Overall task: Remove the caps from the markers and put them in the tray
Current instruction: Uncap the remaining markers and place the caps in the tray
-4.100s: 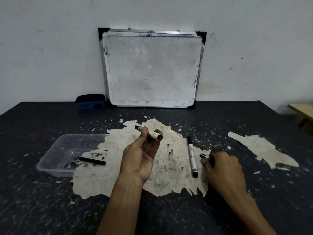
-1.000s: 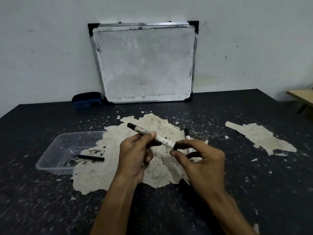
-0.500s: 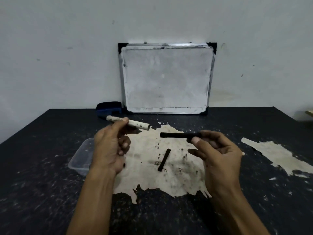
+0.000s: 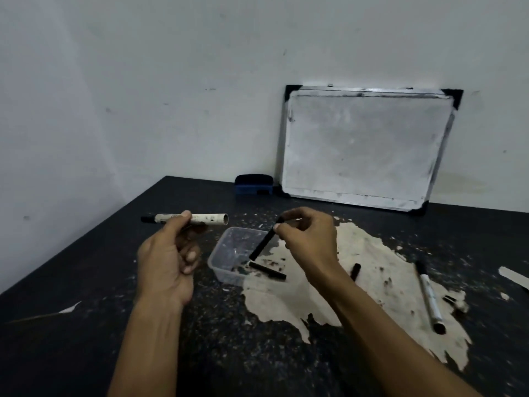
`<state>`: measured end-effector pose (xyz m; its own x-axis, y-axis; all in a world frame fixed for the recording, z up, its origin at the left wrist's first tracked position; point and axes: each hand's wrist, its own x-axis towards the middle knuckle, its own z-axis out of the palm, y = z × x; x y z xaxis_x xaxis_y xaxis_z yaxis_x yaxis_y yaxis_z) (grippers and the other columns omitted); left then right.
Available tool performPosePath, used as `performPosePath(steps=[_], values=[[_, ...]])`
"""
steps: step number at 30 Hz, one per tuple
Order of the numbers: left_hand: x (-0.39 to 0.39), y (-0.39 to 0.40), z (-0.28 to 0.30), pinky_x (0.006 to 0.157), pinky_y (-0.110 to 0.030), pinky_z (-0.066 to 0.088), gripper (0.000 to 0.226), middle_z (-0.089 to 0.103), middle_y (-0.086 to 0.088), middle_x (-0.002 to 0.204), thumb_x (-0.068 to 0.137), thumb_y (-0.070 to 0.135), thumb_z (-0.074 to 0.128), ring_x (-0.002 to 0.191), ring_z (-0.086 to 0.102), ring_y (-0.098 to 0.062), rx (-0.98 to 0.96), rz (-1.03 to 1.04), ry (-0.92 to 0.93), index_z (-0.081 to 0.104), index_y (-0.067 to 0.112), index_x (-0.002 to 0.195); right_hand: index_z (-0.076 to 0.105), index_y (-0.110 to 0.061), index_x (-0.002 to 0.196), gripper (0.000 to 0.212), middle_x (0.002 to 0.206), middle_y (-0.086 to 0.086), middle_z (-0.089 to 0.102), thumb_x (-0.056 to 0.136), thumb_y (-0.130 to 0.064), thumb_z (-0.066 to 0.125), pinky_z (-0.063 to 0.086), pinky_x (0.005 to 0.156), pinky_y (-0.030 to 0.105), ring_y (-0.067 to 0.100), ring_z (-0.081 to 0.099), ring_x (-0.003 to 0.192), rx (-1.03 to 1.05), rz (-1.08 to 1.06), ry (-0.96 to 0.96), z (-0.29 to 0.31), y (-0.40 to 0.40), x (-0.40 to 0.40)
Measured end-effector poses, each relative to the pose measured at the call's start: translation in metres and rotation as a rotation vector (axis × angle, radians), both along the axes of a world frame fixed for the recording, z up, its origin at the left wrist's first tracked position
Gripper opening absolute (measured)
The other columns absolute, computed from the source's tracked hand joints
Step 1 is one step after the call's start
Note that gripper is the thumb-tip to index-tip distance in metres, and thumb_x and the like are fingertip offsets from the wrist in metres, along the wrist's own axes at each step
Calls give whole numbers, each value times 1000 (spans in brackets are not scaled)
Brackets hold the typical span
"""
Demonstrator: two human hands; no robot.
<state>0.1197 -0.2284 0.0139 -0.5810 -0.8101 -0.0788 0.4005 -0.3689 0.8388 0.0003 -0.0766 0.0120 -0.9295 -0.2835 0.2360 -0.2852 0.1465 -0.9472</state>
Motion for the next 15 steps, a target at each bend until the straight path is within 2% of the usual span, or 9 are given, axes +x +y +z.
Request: performPosePath(steps=[4, 9, 12, 14, 15], values=[[7, -6, -6, 31, -16, 19, 15, 68, -17, 81, 86, 19, 68, 31, 34, -6, -3, 3, -17, 64, 12, 73, 66, -26, 68, 14, 70, -3, 71, 67, -17, 77, 61, 63, 40, 15, 69, 68, 303, 41, 65, -11, -27, 3], [7, -5, -12, 31, -16, 18, 16, 68, -14, 74, 85, 19, 69, 31, 35, -7, 4, -9, -18, 65, 10, 72, 64, -26, 64, 12, 68, -6, 70, 64, -22, 76, 60, 65, 37, 14, 67, 67, 554, 96, 138, -23, -31, 6], [2, -2, -14, 31, -16, 19, 16, 68, -16, 78, 85, 19, 69, 31, 35, -7, 4, -17, -27, 64, 10, 73, 68, -20, 66, 10, 66, -7, 68, 64, -29, 72, 44, 76, 34, 15, 62, 69, 716, 60, 252, -24, -26, 7], [-1, 1, -14, 30, -16, 19, 16, 66, -15, 78, 85, 19, 70, 31, 36, -7, 4, -26, -30, 63, 9, 74, 69, -20, 69, 9, 67, -6, 68, 65, -28, 69, 31, 79, 35, 16, 60, 71, 829, 41, 326, -23, -23, 6], [-2, 4, -14, 30, -16, 20, 16, 65, -14, 76, 85, 19, 70, 31, 36, -6, 6, -34, -29, 63, 9, 75, 70, -20, 70, 9, 69, -5, 68, 65, -27, 68, 30, 80, 35, 17, 60, 72, 874, 38, 354, -23, -20, 6]])
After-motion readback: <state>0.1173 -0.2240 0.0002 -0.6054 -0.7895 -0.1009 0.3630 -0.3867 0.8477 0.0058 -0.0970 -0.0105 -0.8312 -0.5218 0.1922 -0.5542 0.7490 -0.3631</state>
